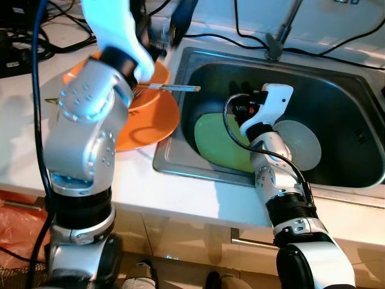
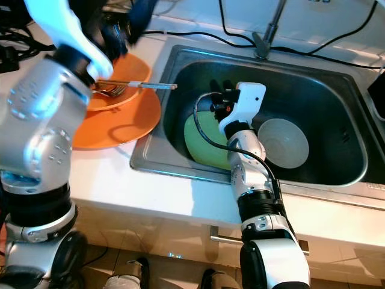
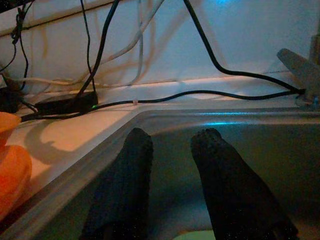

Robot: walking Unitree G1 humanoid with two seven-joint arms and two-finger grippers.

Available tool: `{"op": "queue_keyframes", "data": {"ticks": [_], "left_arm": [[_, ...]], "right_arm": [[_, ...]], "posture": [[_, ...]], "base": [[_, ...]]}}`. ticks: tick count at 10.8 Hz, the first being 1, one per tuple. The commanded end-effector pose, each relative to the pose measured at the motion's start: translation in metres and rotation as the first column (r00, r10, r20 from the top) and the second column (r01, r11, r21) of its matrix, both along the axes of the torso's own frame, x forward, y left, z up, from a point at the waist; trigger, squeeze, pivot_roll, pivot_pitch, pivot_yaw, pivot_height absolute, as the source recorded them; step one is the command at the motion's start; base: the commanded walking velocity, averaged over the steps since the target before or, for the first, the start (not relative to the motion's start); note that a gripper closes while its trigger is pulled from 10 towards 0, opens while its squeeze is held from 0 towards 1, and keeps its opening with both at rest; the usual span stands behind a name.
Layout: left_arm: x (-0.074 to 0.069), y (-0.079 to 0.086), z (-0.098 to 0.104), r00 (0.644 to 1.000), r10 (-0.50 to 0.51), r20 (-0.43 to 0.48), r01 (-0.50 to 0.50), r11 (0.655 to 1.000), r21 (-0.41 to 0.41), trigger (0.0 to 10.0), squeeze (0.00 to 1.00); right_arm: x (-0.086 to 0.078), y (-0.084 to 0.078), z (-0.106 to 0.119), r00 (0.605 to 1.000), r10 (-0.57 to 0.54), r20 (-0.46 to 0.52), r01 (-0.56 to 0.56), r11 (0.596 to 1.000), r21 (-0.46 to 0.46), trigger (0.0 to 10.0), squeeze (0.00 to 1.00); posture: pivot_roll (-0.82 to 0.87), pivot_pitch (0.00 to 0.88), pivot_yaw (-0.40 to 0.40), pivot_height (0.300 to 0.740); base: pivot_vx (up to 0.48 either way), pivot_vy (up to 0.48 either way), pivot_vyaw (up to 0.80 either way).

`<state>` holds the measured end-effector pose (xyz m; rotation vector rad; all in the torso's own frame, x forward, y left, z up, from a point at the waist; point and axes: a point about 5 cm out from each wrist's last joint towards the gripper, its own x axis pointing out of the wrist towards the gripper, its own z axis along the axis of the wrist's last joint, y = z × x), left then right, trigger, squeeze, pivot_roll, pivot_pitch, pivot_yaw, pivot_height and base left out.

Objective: Kitchen organization

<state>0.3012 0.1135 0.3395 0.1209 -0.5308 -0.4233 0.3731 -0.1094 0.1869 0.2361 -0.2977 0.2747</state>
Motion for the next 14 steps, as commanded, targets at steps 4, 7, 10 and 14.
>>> {"op": "queue_keyframes", "data": {"ticks": [4,7,10,14], "left_arm": [[0.003,0.023,-0.019,0.981,0.184,0.057,-0.187,0.981,0.043,10.0,0.00],[0.002,0.023,-0.030,0.981,0.184,0.064,-0.189,0.978,0.092,10.0,0.00],[-0.010,0.022,-0.045,0.998,0.054,0.012,-0.055,0.946,0.321,10.0,0.00],[-0.016,0.030,-0.059,0.998,0.026,-0.060,0.005,0.886,0.464,10.0,0.00]], "right_arm": [[0.001,-0.035,0.016,0.993,-0.097,0.062,0.098,0.995,-0.025,10.0,0.00],[-0.001,-0.053,0.028,0.985,-0.135,0.104,0.140,0.989,-0.039,10.0,0.00],[-0.005,-0.058,0.015,0.986,-0.155,0.063,0.158,0.987,-0.038,10.0,0.00],[-0.004,-0.064,0.014,0.985,-0.164,0.048,0.166,0.985,-0.054,10.0,0.00]], "posture": [[0.14,0.148,-0.055,0.740],[0.12,0.133,-0.048,0.740],[0.13,0.122,-0.038,0.740],[0.13,0.110,-0.042,0.740]], "base": [[0.000,0.000,0.00],[0.000,0.000,0.00],[0.000,0.000,0.00],[0.000,0.000,0.00]]}}
